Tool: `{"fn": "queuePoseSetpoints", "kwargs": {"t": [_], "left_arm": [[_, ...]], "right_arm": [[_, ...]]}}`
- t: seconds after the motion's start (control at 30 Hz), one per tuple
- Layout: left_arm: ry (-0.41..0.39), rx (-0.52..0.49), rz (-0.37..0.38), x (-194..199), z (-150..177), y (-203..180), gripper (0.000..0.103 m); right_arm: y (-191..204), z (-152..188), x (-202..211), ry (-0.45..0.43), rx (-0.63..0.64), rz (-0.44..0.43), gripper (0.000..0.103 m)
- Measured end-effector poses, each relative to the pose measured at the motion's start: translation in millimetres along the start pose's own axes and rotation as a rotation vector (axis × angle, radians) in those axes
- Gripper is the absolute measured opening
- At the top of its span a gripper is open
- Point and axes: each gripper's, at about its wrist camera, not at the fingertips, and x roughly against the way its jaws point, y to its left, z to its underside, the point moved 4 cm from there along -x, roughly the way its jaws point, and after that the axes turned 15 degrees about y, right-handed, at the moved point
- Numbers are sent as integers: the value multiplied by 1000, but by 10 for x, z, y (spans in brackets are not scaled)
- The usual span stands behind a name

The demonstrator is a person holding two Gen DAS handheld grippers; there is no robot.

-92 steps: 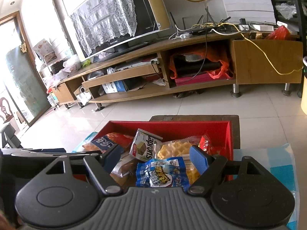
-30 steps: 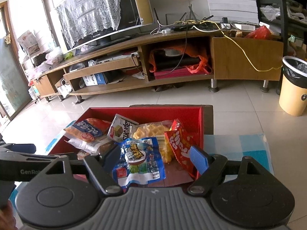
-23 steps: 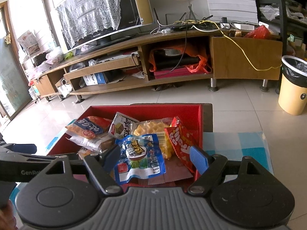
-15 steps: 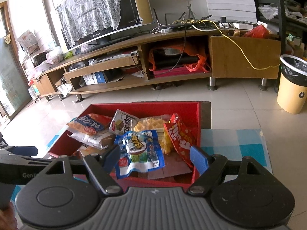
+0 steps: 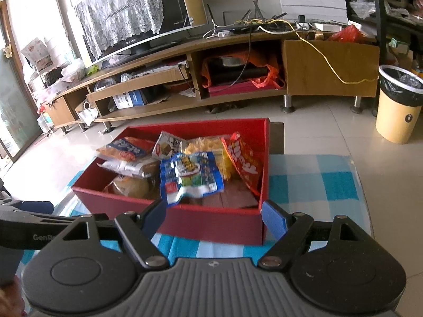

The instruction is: Organize snacks

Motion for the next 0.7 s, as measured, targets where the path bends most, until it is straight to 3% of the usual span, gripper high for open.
{"fn": "queuePoseSetpoints", "kwargs": {"t": [0.7], "left_arm": [[39, -26, 26, 120, 449, -1, 103]], "right_arm": [[104, 515, 123, 59, -21, -4, 77]]}}
